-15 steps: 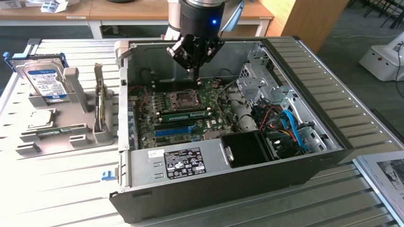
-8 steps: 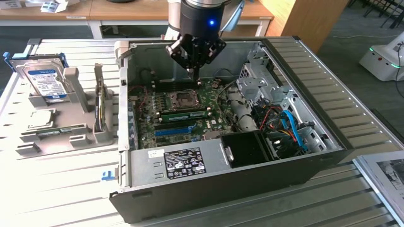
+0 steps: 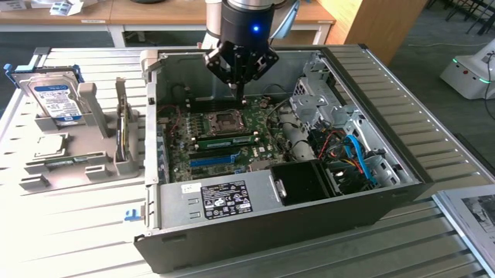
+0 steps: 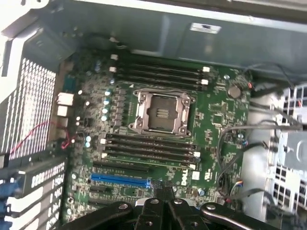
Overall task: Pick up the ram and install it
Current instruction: 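Press down the ram until it locks into place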
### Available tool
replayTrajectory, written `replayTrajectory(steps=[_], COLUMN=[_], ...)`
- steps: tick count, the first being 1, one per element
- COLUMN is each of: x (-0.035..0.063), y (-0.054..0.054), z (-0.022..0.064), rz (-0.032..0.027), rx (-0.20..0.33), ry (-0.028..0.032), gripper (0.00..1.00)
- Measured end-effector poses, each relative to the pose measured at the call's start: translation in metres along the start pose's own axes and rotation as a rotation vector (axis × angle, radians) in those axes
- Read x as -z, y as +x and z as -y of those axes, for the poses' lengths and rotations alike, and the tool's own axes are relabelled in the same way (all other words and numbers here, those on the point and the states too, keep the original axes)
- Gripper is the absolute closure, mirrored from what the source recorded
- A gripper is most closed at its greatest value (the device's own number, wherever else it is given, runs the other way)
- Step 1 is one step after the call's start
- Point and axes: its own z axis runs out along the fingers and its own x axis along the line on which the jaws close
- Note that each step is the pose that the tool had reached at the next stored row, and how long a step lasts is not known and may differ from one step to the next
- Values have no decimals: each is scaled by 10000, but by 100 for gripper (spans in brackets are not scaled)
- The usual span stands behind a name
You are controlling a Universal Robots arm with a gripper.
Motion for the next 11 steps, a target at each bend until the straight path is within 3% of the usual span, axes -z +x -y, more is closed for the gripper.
replayTrajectory(steps=[5,11], x=[-5,-5], y=[0,0], z=[0,0], rz=[36,38], rx=[-830,-851], ry=[8,7], gripper=[90,90])
